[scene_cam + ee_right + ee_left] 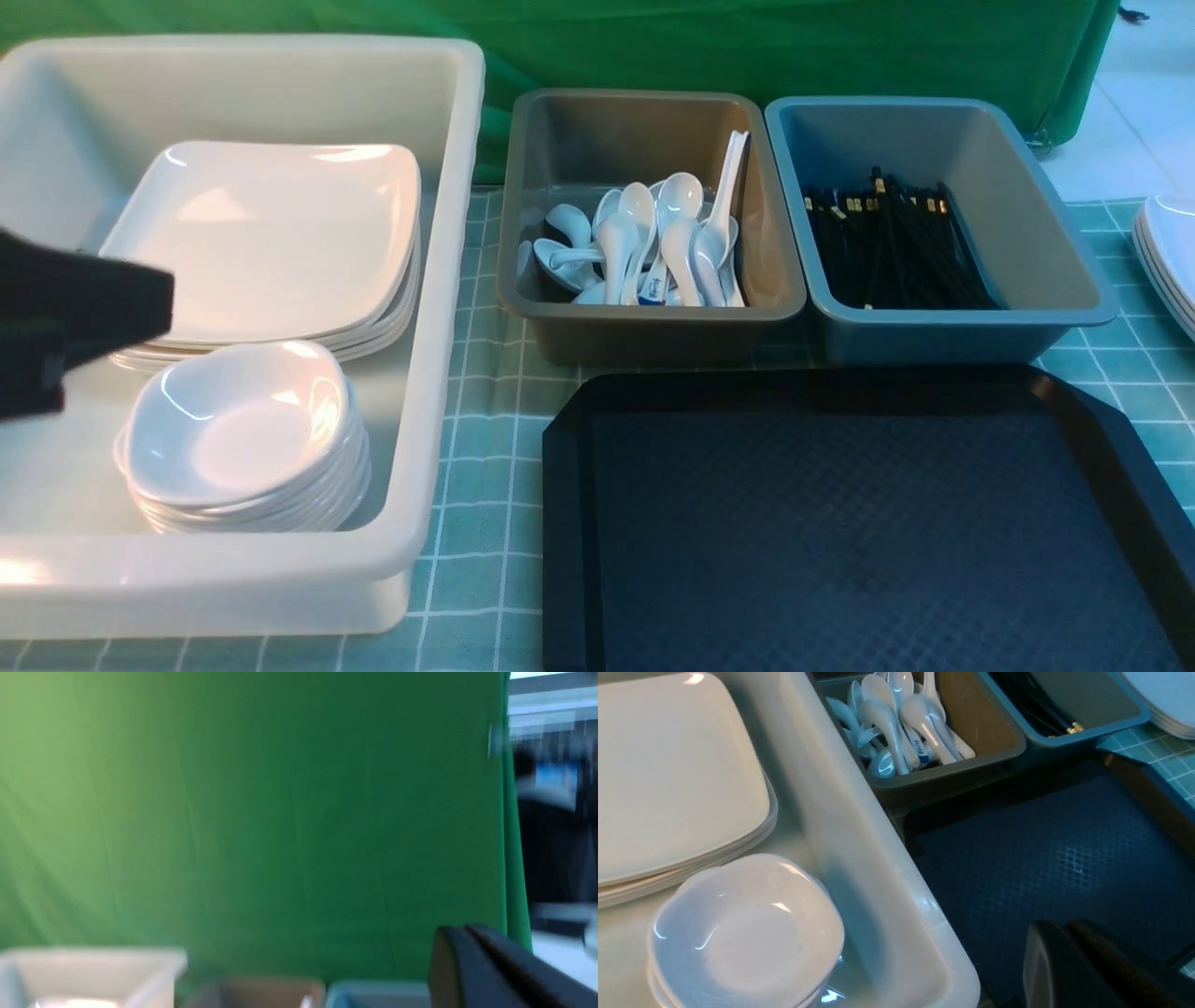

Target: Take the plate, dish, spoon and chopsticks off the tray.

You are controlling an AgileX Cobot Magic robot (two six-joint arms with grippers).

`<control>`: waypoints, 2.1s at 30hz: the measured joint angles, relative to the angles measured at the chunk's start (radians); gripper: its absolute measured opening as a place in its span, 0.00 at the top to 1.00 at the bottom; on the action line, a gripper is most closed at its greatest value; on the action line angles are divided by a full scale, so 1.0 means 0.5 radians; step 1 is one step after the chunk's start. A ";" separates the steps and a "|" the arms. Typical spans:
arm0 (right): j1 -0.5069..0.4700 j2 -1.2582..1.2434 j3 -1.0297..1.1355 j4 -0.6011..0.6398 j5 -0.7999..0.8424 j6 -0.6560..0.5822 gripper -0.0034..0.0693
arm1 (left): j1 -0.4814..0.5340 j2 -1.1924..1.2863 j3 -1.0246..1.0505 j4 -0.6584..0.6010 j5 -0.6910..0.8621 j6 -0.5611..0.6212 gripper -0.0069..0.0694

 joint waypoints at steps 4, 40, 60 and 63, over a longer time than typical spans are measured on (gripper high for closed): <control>0.000 -0.136 0.075 0.000 -0.033 0.002 0.83 | 0.000 -0.328 0.253 -0.051 -0.166 0.009 0.90; -0.002 -0.142 0.088 0.000 0.094 0.002 0.62 | 0.173 -1.378 1.511 0.534 -1.488 -0.401 0.89; -0.002 -0.142 0.088 0.000 0.096 0.002 0.62 | 0.310 -1.448 2.023 0.648 -1.468 -0.483 0.89; -0.002 -0.142 0.088 0.000 0.096 0.002 0.62 | 0.310 -1.448 2.023 0.648 -1.468 -0.483 0.89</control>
